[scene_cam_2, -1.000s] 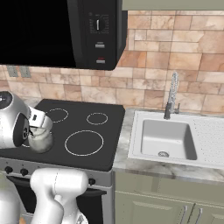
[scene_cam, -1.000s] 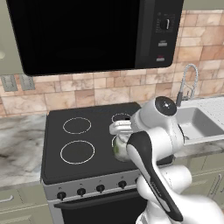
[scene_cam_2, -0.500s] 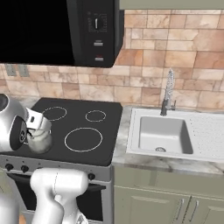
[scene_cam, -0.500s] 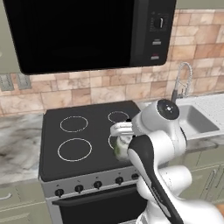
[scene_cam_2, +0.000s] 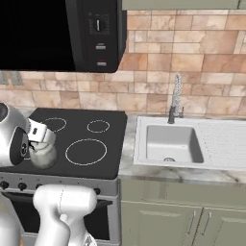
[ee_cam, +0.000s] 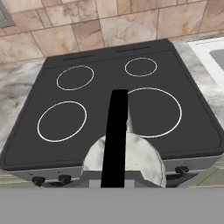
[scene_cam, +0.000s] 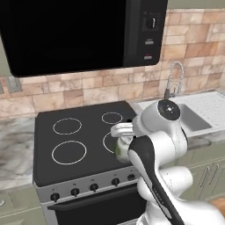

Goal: The kettle is done boiling. Turn off the stove, then wait for 300 timesteps before moving the kettle to the dining table.

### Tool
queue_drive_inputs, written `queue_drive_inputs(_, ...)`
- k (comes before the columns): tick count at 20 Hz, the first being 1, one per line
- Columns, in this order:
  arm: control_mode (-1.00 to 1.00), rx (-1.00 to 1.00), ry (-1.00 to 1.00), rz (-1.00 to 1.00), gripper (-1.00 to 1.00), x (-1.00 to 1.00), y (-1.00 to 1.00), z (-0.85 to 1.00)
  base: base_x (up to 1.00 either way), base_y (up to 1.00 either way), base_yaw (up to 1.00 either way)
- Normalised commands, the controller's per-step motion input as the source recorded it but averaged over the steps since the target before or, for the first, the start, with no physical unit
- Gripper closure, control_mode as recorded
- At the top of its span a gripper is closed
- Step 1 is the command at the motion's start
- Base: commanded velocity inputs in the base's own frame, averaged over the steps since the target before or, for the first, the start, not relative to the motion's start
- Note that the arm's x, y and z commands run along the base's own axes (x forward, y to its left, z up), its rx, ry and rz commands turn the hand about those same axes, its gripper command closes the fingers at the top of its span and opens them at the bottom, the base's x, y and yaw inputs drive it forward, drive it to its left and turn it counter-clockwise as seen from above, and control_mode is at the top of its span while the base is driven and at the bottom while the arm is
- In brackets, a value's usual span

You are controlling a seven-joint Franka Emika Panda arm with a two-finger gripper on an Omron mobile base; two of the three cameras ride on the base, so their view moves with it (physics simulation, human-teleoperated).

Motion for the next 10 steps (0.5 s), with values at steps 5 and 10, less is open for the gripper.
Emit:
queue_drive_inputs(5,1.0,0.0,0.0,0.0,1.0,0.0,0.0,0.0,-0.12,0.0,-0.21)
queue_drive_inputs(10,1.0,0.0,0.0,0.0,1.0,0.0,0.0,0.0,-0.19,-0.02,-0.27)
